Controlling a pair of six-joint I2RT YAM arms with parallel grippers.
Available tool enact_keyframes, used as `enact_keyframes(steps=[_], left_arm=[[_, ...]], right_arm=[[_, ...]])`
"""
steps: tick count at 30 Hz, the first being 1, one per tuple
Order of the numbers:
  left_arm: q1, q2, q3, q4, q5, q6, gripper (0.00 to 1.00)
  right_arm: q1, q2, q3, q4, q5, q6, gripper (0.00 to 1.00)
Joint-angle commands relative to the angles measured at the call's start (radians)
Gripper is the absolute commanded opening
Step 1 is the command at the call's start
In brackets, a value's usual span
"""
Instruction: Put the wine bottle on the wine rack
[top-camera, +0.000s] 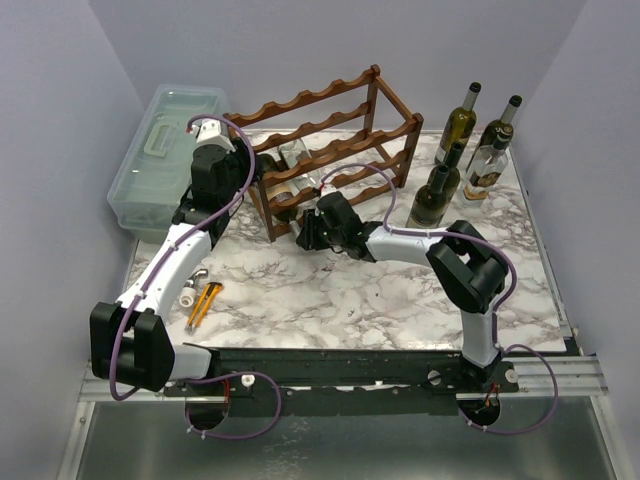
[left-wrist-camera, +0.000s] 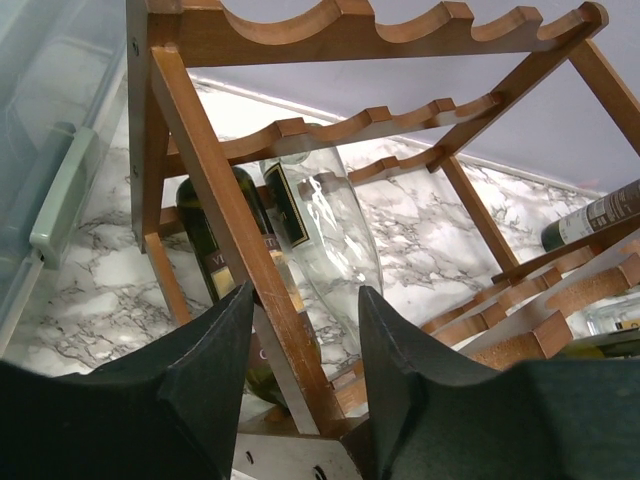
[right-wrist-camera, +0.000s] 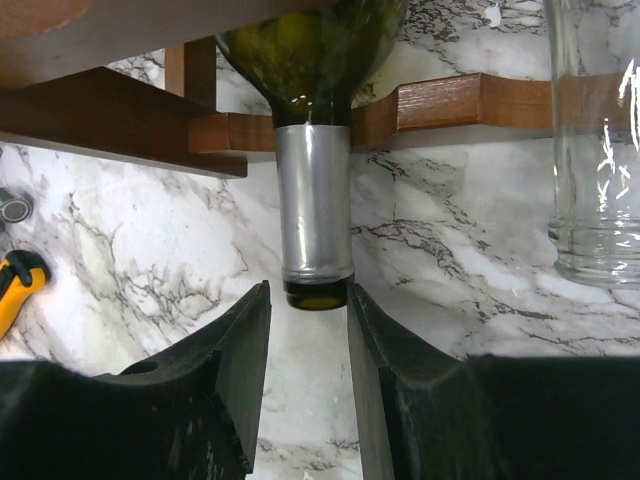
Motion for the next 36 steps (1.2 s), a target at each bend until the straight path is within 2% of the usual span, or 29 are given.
enact_keyframes(steps=[1,12,21,25,30,36], left_arm=[[0.004,0.026,0.019,-0.052,0.051,-0.031,0.42],[0.005,0.032,0.032,-0.084,0.061,-0.038,0.26],[0.005,0.036,0.035,-0.088,0.067,-0.039,0.25],[0.004,0.03,0.038,-0.092,0.064,-0.035,0.27],[0.005,0.022,0.05,-0.095,0.106,-0.012,0.38],[0.005,0.017,0.052,-0.098,0.109,0.0,0.44]], right_arm=[[0.002,0.049,0.031,-0.015,0.048,-0.006,0.4],[0.002,0.11,0.103,-0.009,0.105,-0.01,0.22],[0.002,0.138,0.119,0.033,0.133,0.003,0.21],[0.002,0.112,0.095,0.031,0.101,0.003,0.33],[0.003,0.014,0.05,0.014,0.06,-0.012,0.48],[0.002,-0.119,0.014,-0.042,-0.005,-0.029,0.54]])
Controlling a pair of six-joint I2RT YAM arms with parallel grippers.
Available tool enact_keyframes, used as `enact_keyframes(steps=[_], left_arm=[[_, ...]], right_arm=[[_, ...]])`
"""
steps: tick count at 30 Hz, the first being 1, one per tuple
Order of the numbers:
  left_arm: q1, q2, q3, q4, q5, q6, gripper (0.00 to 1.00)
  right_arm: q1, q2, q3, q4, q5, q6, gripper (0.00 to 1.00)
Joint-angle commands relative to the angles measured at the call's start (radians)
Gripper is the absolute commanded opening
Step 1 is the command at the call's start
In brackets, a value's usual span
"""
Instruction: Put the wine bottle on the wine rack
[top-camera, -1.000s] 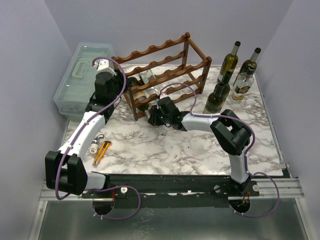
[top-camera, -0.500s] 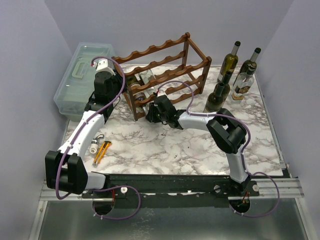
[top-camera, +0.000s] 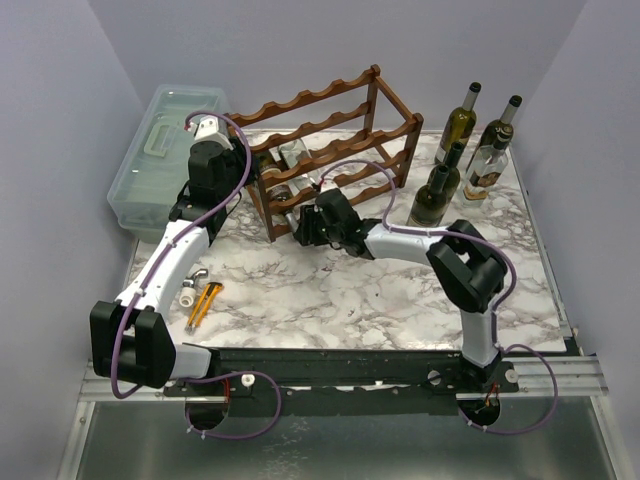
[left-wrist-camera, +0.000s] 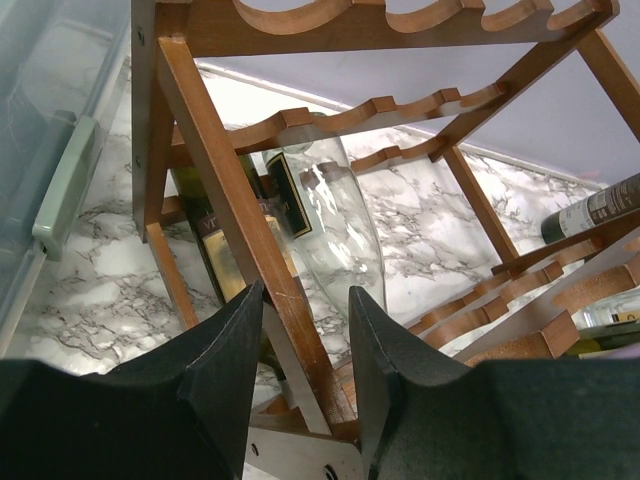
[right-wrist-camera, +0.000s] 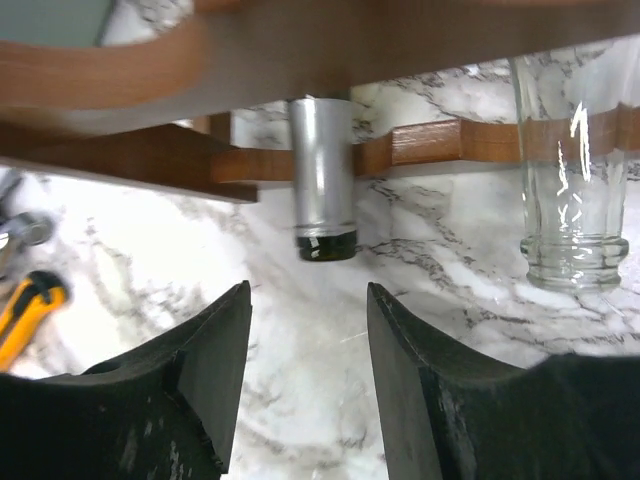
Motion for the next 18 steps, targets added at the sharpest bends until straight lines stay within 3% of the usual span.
enact_keyframes(steps=[1,5,8,12,18], left_arm=[[-0.013,0.005,0.024,-0.047,0.067,0.02,0.45],[-0.014,0.001,0.028,-0.053,0.071,0.033,0.49],[-0.013,-0.01,0.032,-0.055,0.092,0.058,0.53],[-0.014,-0.024,0.035,-0.055,0.121,0.084,0.65],[-0.018,-0.034,0.033,-0.053,0.119,0.116,0.72]], right_arm=[[0.001,-0.141,-0.02,-0.047,-0.069,-0.029,0.54],[0.001,-0.273,-0.026,-0.151,-0.05,-0.088,0.54],[0.002,-0.392,-0.022,-0.261,0.066,-0.163,0.54],[0.001,-0.57,0.002,-0.398,0.233,-0.27,0.5],[-0.003,-0.767,0.035,-0.504,0.502,-0.395,0.52]])
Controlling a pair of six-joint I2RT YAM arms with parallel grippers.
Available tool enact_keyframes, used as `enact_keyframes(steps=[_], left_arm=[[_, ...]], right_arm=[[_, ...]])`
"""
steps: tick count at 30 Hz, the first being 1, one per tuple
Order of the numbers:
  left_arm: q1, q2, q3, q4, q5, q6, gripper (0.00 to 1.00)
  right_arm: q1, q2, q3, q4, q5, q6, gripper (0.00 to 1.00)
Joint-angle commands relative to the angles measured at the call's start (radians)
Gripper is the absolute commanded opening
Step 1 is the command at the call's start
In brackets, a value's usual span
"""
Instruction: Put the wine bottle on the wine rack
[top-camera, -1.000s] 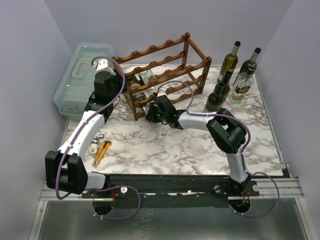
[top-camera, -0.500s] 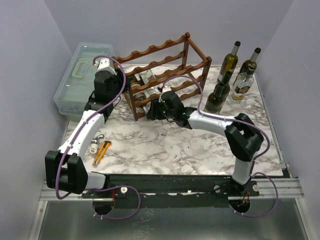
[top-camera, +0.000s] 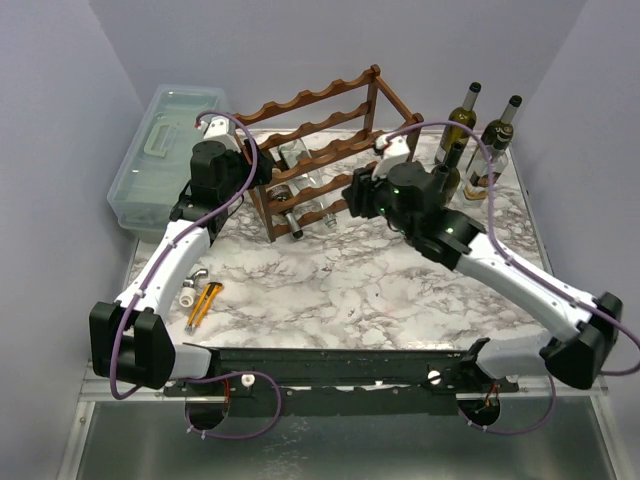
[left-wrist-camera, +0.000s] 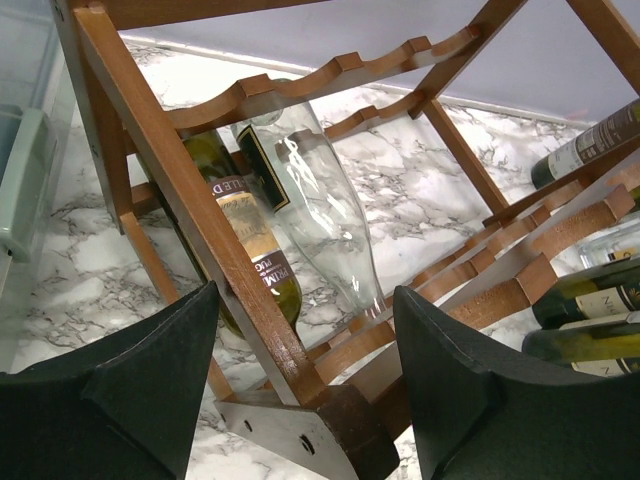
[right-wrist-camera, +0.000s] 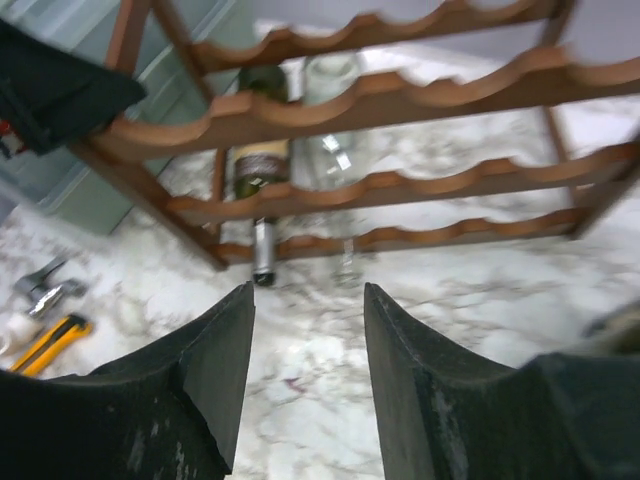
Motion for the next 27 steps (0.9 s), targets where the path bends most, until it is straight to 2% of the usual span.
enact_keyframes(steps=[1,5,9,13,15,19,22,27], left_arm=[[-0.006,-0.03,0.022,-0.014,0.029,0.045,0.73],[-0.008,-0.036,0.019,-0.013,0.021,0.05,0.73],[-0.012,-0.036,0.019,-0.013,0.014,0.065,0.73],[-0.013,-0.038,0.022,-0.012,0.033,0.063,0.73],[-0.014,-0.039,0.02,-0.012,0.031,0.067,0.73],[-0.014,-0.045,0.022,-0.013,0.03,0.071,0.73],[-0.013,-0.052,0.019,-0.011,0.028,0.075,0.73],[-0.013,-0.054,0.02,-0.012,0.029,0.074,0.73]], right_arm=[[-0.008,-0.117,0.032,-0.138,0.283,-0.139,0.54],[-0.087,-0.157,0.051,-0.215,0.423,-0.101,0.6],[-0.299,-0.164,0.086,-0.319,0.304,0.013,0.65],[-0.405,-0.149,0.088,-0.349,0.219,0.053,0.86],[-0.436,-0.122,0.096,-0.363,0.165,0.073,0.89],[-0.451,-0.075,0.092,-0.349,0.096,0.089,0.89],[-0.453,-0.038,0.088,-0.338,0.107,0.102,0.87],[-0.456,0.023,0.058,-0.281,0.162,0.108,0.72]])
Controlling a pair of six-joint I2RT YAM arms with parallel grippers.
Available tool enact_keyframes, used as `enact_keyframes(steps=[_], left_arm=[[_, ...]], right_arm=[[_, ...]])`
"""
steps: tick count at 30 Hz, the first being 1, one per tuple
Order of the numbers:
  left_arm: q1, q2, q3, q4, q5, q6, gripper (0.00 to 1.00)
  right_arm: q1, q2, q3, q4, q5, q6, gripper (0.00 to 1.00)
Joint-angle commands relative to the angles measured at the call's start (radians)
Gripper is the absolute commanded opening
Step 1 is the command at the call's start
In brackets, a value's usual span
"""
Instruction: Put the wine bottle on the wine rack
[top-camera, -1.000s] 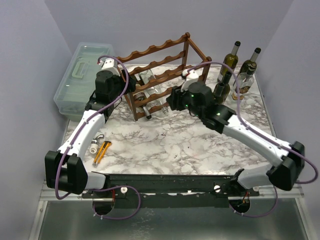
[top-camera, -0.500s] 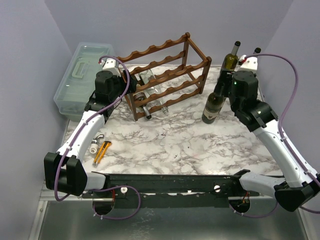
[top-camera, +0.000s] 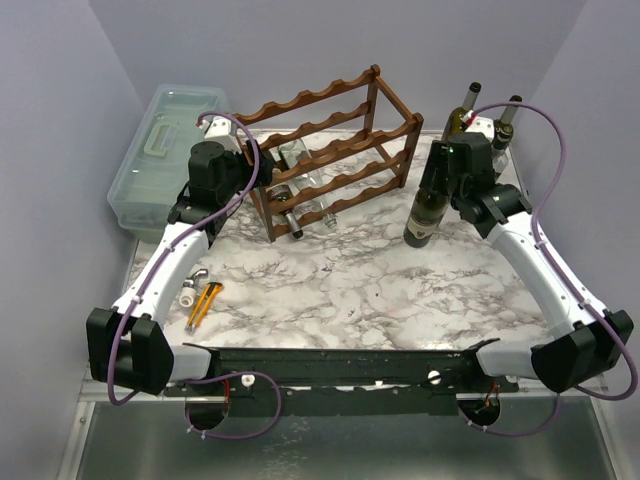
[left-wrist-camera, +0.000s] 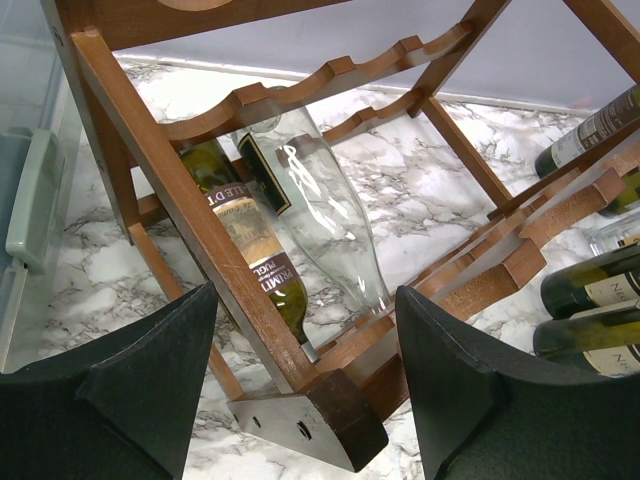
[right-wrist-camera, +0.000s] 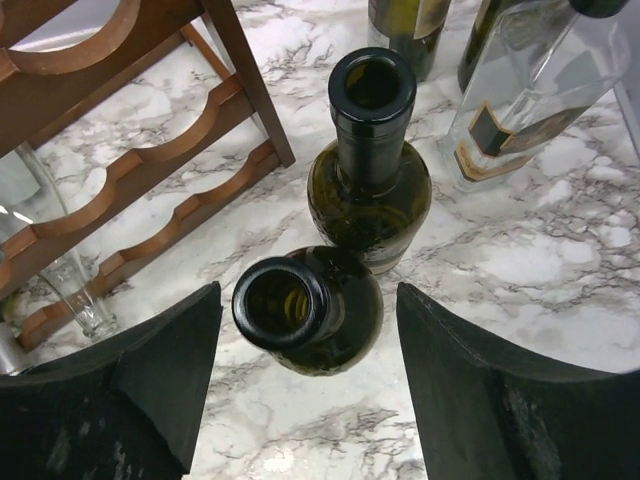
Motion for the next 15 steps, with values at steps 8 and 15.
enact_keyframes(steps=[8,15], left_arm=[[-0.007,-0.056,0.011,-0.002,-0.026,0.019,0.87],[-0.006,-0.119,-0.009,0.008,-0.132,0.032,0.94]], right_arm=[[-0.009,0.068,-0.069,0.083,-0.011,0.005,0.54],[-0.008,0.011,-0.119,0.077,-0.126,-0.017,0.34]])
